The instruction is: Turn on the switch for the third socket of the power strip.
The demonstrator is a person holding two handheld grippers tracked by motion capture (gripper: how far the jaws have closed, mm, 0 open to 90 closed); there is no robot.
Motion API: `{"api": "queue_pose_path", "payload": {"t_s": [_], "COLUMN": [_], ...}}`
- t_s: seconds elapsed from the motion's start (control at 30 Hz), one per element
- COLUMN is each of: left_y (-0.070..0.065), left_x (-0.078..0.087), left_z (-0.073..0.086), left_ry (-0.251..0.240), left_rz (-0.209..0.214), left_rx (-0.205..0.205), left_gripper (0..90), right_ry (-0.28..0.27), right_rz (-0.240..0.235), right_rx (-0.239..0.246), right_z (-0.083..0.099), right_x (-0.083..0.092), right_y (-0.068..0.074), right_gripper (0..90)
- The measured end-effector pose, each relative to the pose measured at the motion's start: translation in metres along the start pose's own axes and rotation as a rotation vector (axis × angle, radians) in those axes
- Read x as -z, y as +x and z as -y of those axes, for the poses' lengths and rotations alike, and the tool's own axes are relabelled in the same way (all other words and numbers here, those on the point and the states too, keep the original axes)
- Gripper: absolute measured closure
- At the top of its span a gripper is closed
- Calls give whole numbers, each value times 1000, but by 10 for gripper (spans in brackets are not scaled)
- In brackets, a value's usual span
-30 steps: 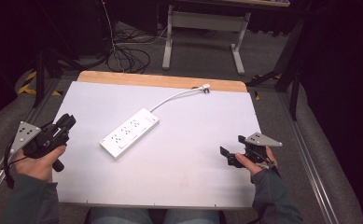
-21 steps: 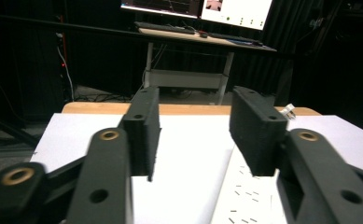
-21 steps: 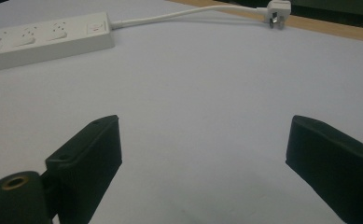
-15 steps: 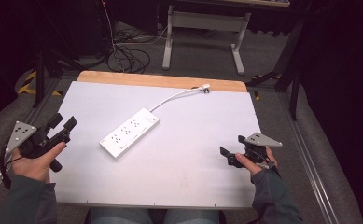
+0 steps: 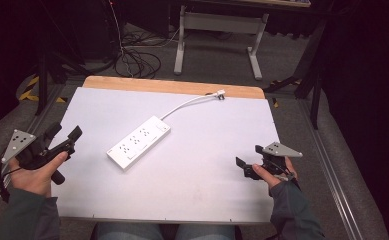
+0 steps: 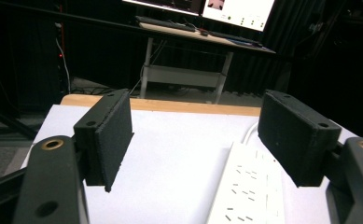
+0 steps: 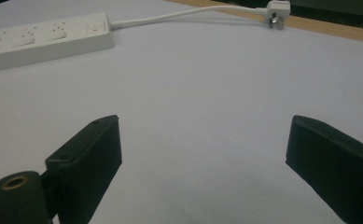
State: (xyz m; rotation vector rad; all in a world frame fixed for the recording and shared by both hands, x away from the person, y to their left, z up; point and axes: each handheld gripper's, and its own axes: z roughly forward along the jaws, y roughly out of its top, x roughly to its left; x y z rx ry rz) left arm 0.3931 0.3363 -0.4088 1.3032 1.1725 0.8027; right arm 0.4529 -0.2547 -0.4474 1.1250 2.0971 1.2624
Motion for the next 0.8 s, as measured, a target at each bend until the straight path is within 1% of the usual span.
{"api": "queue_pose_path", "payload": {"t_s": [0.1,0.13,0.17,0.23,0.3,0.37,0.5,0.63,0.67,0.73,0.8], "left_y": [0,0,0,0,-1,-1,-1,-1,-1,-1,-1], "left_x": [0,0,0,0,0,0,-1,-1,-2,-2,-2], "left_z": [0,0,0,0,0,0,0,1,1,1,1], "left_ry": [-1,-4,-3,1,1,3,7,4,5,3,2], "left_rz": [0,1,3,6,11,13,25,30,29,27,31], "left_rx": [-3,3,2,-13,-16,-32,-41,-43,-43,-45,-47], "left_gripper": [205,194,162,149,119,114,81,47,18,0,3], "right_ry": [0,0,0,0,0,0,0,1,1,1,0], "right_rz": [0,0,-1,0,-1,-1,-1,0,2,2,3], "right_rx": [0,0,0,0,2,3,2,-2,-3,-3,-1], "right_z": [0,0,0,0,0,0,0,1,1,1,1], "right_x": [0,0,0,0,0,0,0,1,1,1,1], "right_y": [0,0,0,0,0,0,0,0,0,0,0], "right_gripper": [111,111,111,111,110,111,111,111,110,111,111]}}
